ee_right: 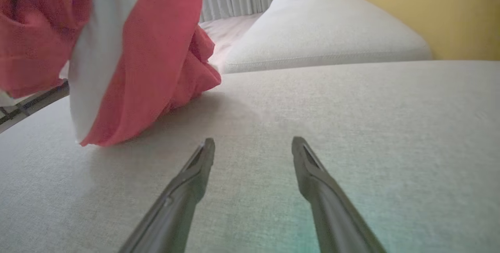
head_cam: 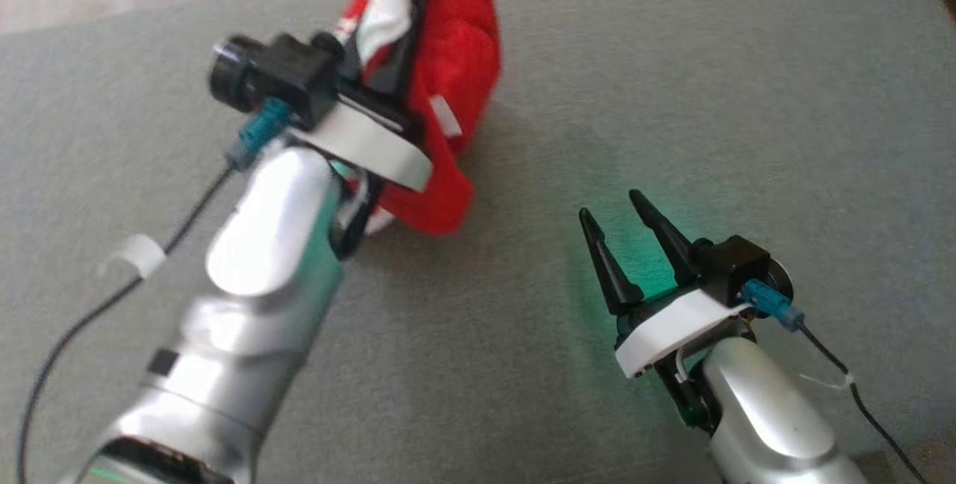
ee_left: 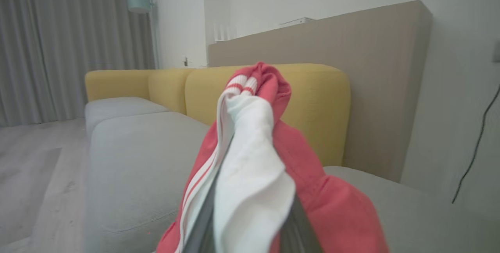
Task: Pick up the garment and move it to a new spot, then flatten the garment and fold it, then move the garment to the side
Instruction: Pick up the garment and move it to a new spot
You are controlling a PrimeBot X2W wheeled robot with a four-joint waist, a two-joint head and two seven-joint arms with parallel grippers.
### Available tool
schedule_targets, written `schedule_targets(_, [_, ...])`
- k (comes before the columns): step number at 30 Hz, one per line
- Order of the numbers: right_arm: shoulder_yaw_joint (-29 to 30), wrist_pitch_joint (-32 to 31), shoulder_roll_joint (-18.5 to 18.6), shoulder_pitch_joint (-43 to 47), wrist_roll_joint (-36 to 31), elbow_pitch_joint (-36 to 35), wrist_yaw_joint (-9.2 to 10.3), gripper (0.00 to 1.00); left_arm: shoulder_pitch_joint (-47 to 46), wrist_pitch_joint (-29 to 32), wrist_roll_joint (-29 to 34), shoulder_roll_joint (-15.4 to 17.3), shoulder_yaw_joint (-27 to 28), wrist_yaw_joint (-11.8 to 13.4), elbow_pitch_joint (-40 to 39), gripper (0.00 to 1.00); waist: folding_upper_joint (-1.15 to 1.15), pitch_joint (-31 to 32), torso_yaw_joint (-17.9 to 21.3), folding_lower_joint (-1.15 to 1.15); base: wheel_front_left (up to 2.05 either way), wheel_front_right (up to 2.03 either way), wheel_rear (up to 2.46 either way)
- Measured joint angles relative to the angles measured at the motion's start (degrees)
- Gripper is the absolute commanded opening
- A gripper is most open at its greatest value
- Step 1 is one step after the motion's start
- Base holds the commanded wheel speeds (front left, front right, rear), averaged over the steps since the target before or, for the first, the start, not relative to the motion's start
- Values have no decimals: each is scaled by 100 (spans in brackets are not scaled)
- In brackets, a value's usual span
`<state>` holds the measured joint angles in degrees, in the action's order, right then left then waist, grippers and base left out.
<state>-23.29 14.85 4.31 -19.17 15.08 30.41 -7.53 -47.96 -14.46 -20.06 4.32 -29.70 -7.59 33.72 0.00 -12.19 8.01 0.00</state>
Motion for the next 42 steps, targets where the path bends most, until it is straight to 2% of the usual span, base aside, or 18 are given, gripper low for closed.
schedule_targets(2, [-23, 0, -8, -1, 14, 2, 0, 100, 160, 0, -29, -88, -36, 0, -24, 0, 0, 24, 135, 0, 0, 0, 0])
schedule_targets(3, [-31, 0, -10, -1, 14, 3, 0, 100, 261, 0, -49, -115, -46, 0, -18, 16, 0, 35, 196, 0, 0, 0, 0])
schedule_targets(4, [-42, 0, -12, -1, 15, 9, 0, 100, 374, 0, -63, -130, -49, 0, -9, 54, 0, 46, 252, 0, 0, 0, 0])
schedule_targets(5, [-43, 0, -14, -1, 16, 12, 0, 100, 486, 0, -62, -133, -48, 0, 1, 100, 0, 56, 299, 0, 0, 0, 0])
schedule_targets(11, [127, 0, -26, 2, 46, 8, 0, 100, 1117, -7, 48, -133, 166, 99, 99, 100, 0, 127, 339, 0, 0, 0, 0])
schedule_targets(17, [555, 0, -41, 17, -76, -15, 0, 100, 1900, -7, 279, -22, 879, 415, -171, 100, 0, 200, 129, 0, 0, 0, 0])
schedule_targets(25, [1110, -1, -74, 320, -285, -45, 0, 100, 3227, -7, 600, 55, 1884, 656, -731, 100, 0, 437, -212, 0, 0, 0, 0])
schedule_targets(35, [1455, -1, -96, 745, -408, -46, 0, 100, 4216, -7, 757, -108, 2565, 548, -962, 100, 0, 869, -383, 0, 0, 0, 0])
schedule_targets(42, [1459, -1, -103, 987, -410, -12, 0, 100, 4582, -7, 797, -147, 2679, 504, -984, 100, 0, 1007, -375, 0, 0, 0, 0])
